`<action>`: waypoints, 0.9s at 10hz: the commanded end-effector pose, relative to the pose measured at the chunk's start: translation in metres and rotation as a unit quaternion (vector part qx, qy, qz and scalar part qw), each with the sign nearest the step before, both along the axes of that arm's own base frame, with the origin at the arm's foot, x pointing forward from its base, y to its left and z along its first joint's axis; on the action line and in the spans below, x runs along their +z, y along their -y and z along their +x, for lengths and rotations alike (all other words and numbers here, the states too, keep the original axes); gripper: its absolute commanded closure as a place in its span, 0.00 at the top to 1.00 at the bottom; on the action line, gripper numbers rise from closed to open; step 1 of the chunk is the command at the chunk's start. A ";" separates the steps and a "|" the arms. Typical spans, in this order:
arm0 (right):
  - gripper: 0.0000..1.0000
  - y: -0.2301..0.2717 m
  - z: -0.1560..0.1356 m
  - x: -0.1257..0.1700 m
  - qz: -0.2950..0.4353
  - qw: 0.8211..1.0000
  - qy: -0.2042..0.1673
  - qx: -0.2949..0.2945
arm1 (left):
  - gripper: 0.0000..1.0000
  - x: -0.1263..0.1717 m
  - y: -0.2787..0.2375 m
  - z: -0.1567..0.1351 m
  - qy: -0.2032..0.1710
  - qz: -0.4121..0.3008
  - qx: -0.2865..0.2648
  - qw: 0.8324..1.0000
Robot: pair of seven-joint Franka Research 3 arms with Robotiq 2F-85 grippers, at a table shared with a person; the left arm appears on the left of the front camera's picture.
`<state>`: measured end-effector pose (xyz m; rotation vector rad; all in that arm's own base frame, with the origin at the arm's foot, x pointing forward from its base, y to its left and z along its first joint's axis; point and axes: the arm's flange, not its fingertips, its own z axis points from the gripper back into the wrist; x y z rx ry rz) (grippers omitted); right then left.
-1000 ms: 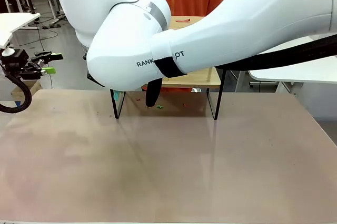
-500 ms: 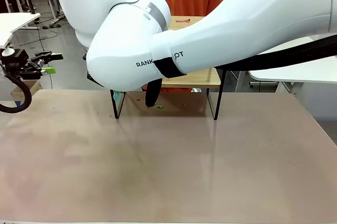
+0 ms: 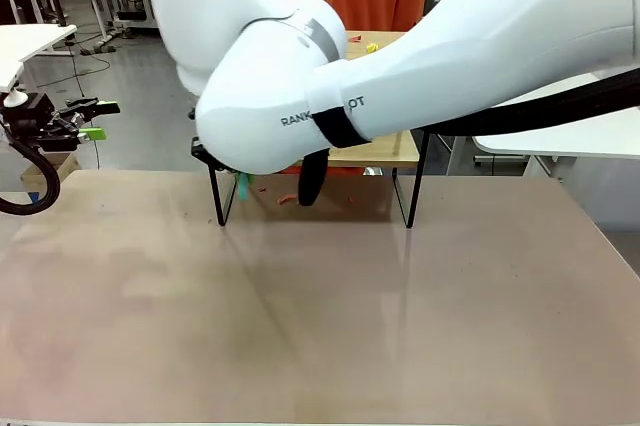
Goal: Clean the shelf.
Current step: Clean the specific section of the Shelf indicated by the human with the Duster.
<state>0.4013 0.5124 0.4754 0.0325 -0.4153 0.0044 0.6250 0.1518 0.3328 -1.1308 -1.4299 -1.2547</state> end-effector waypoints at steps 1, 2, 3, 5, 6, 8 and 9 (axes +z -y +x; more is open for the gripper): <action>0.13 0.047 -0.003 -0.004 0.016 1.000 -0.014 0.001 | 1.00 0.002 0.001 -0.003 0.006 0.006 0.000 1.000; 0.13 0.068 0.001 -0.005 0.024 0.999 -0.020 -0.012 | 1.00 0.002 0.001 -0.003 0.006 0.006 0.000 1.000; 0.13 0.087 0.005 -0.005 0.026 0.999 -0.022 -0.023 | 1.00 0.002 0.001 -0.003 0.006 0.006 0.000 1.000; 0.13 0.128 0.015 -0.008 0.015 0.998 -0.028 -0.060 | 1.00 0.002 0.001 -0.003 0.006 0.006 0.000 1.000; 0.13 0.150 0.018 -0.010 0.011 0.996 -0.029 -0.083 | 1.00 0.002 0.001 -0.003 0.006 0.006 0.000 1.000; 0.13 0.185 0.015 -0.005 -0.005 0.994 -0.030 -0.107 | 1.00 0.002 0.001 -0.003 0.006 0.006 0.000 1.000; 0.13 0.199 0.014 -0.003 -0.020 0.992 -0.032 -0.120 | 1.00 0.002 0.001 -0.003 0.006 0.006 0.000 1.000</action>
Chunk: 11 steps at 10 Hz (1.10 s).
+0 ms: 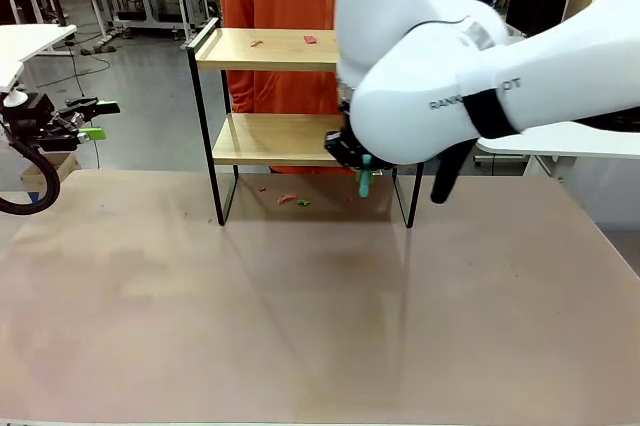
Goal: Clean the shelf.
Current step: Clean the specific section of the Shelf indicated by the human with the Duster.
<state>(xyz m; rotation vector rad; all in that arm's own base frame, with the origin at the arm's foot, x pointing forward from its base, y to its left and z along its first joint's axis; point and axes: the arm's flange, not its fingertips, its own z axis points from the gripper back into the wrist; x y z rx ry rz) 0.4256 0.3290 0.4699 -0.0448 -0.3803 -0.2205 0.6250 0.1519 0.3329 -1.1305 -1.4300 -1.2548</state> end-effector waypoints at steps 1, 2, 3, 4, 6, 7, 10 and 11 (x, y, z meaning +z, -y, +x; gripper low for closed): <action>0.13 0.033 -0.009 0.004 -0.020 0.999 -0.018 -0.019 | 1.00 0.002 0.001 -0.003 0.006 0.006 0.000 1.000; 0.13 0.048 -0.010 0.008 -0.025 0.999 -0.013 -0.025 | 1.00 0.002 0.001 -0.003 0.006 0.006 0.000 1.000; 0.13 0.057 -0.016 0.017 -0.016 1.000 0.011 -0.011 | 1.00 0.002 0.001 -0.003 0.006 0.006 0.000 1.000; 0.13 0.050 -0.030 0.027 0.027 0.998 0.034 0.055 | 1.00 0.002 0.001 -0.003 0.006 0.006 0.000 1.000; 0.13 0.043 -0.006 0.009 -0.026 0.999 0.002 -0.024 | 1.00 0.002 0.001 -0.003 0.006 0.006 0.000 1.000; 0.13 0.043 -0.006 0.009 -0.026 0.999 0.002 -0.024 | 1.00 0.002 0.001 -0.003 0.006 0.006 0.000 1.000; 0.13 0.063 -0.034 0.028 0.012 0.996 0.040 0.078 | 1.00 0.002 0.001 -0.003 0.006 0.006 0.000 1.000; 0.13 0.072 -0.039 0.029 0.015 0.992 0.039 0.121 | 1.00 0.002 0.001 -0.003 0.006 0.006 0.000 1.000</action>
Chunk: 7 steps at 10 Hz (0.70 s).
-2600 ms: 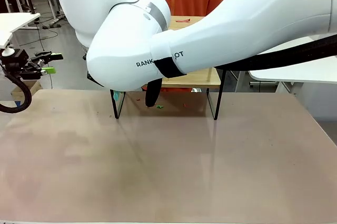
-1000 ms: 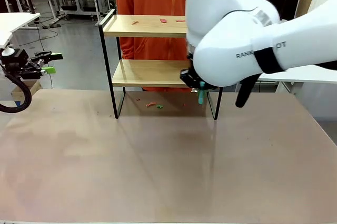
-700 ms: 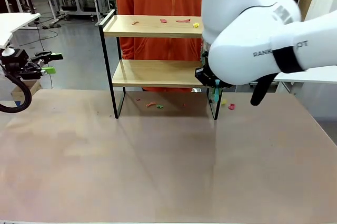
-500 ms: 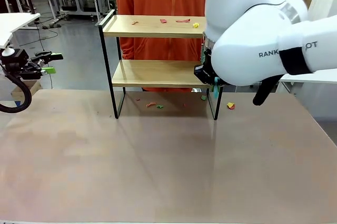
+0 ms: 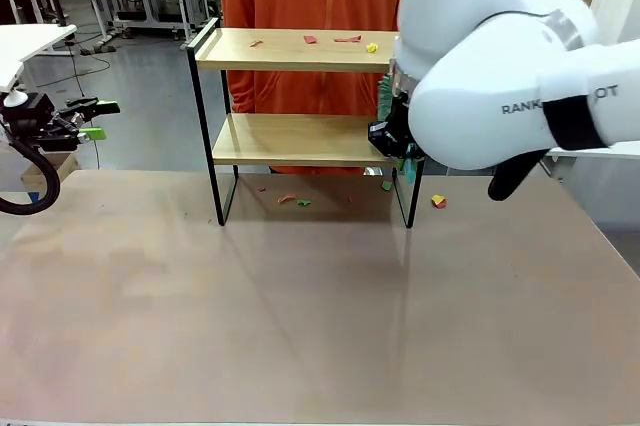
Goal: Clean the shelf.
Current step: Clean the specific section of the Shelf indicated by the human with the Duster.
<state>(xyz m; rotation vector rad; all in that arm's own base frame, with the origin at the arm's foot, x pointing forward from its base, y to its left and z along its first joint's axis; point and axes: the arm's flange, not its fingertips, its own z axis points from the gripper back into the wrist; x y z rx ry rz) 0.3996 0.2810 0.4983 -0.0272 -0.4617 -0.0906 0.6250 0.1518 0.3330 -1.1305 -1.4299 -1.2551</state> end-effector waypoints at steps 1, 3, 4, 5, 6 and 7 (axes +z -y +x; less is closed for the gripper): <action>0.13 0.034 -0.015 0.001 0.024 0.994 -0.006 0.104 | 1.00 0.001 0.001 -0.003 0.006 0.006 0.000 1.000; 0.13 0.047 -0.023 0.003 0.043 0.974 0.010 0.224 | 1.00 0.001 0.001 -0.003 0.006 0.006 0.000 1.000; 0.13 0.051 -0.028 0.005 0.053 0.960 0.022 0.274 | 1.00 0.001 0.001 -0.003 0.006 0.006 0.000 1.000; 0.13 0.056 -0.032 0.007 0.059 0.948 0.028 0.312 | 1.00 0.001 0.001 -0.003 0.006 0.006 0.000 1.000; 0.13 0.060 -0.036 0.009 0.071 0.935 0.018 0.347 | 1.00 0.001 0.001 -0.003 0.006 0.006 0.000 1.000; 0.13 0.065 -0.041 0.009 0.080 0.922 -0.005 0.378 | 1.00 0.001 0.001 -0.003 0.006 0.006 0.000 1.000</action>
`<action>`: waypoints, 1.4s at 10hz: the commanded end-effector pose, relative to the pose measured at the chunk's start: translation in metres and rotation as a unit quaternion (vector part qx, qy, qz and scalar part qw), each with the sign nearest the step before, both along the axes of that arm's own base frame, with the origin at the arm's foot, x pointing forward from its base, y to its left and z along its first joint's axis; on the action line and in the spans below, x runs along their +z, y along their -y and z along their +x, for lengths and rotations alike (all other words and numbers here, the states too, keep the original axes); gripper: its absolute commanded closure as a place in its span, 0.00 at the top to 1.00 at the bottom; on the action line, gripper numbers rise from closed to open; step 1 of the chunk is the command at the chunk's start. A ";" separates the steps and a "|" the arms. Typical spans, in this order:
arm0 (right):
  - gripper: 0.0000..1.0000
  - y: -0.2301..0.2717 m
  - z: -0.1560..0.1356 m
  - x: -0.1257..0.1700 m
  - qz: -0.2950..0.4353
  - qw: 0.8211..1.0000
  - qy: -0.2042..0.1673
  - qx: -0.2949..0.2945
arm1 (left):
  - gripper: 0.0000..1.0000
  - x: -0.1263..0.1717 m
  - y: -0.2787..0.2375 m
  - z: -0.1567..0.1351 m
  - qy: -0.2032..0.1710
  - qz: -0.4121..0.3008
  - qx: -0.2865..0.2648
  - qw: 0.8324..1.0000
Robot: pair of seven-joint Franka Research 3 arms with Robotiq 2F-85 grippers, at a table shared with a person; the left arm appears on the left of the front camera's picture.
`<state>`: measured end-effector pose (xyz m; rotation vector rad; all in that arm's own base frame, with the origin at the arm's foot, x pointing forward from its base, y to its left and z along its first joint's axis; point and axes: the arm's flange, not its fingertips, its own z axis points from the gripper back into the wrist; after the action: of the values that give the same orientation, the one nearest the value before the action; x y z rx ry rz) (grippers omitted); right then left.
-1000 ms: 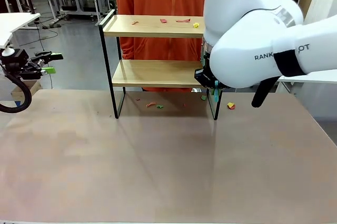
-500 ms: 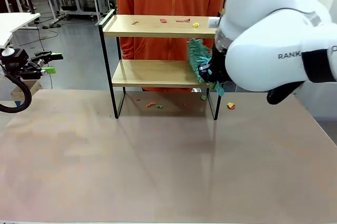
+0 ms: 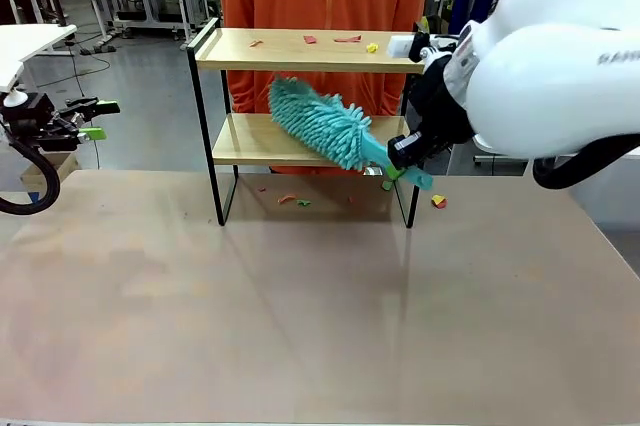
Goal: Clean the shelf.
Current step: Clean the specific section of the Shelf indicated by the human with the Duster.
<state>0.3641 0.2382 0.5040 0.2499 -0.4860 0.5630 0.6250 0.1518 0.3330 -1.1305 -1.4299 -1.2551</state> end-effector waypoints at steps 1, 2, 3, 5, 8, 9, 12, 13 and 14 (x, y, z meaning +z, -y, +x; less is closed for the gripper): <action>0.13 0.028 -0.011 0.003 0.009 0.997 -0.041 0.065 | 1.00 0.001 0.001 -0.003 0.006 0.006 0.000 1.000; 0.13 0.040 -0.025 0.005 0.001 0.992 -0.071 0.103 | 1.00 0.001 0.001 -0.003 0.006 0.006 0.000 1.000; 0.13 0.048 -0.037 0.006 -0.009 0.988 -0.100 0.121 | 1.00 0.001 0.001 -0.003 0.006 0.006 0.000 1.000; 0.13 0.072 -0.056 0.001 -0.032 0.976 -0.145 0.162 | 1.00 0.001 0.001 -0.003 0.006 0.006 0.000 1.000; 0.13 0.128 -0.092 0.004 -0.069 0.971 -0.152 0.169 | 1.00 0.001 0.001 -0.003 0.006 0.006 0.000 1.000; 0.13 0.150 -0.107 0.006 -0.085 0.972 -0.159 0.154 | 1.00 0.001 0.001 -0.003 0.006 0.006 0.000 1.000; 0.13 0.170 -0.112 0.002 -0.067 0.969 -0.194 0.140 | 1.00 0.001 0.001 -0.003 0.006 0.006 0.000 1.000; 0.13 0.159 -0.108 0.011 -0.079 0.971 -0.181 0.132 | 1.00 0.001 0.001 -0.003 0.006 0.006 0.000 1.000; 0.13 0.159 -0.108 0.011 -0.079 0.971 -0.181 0.132 | 1.00 0.001 0.001 -0.003 0.006 0.006 0.000 1.000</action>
<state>0.2539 0.0743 0.5143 0.2675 -0.0318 0.7828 0.6251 0.1517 0.3332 -1.1300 -1.4300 -1.2558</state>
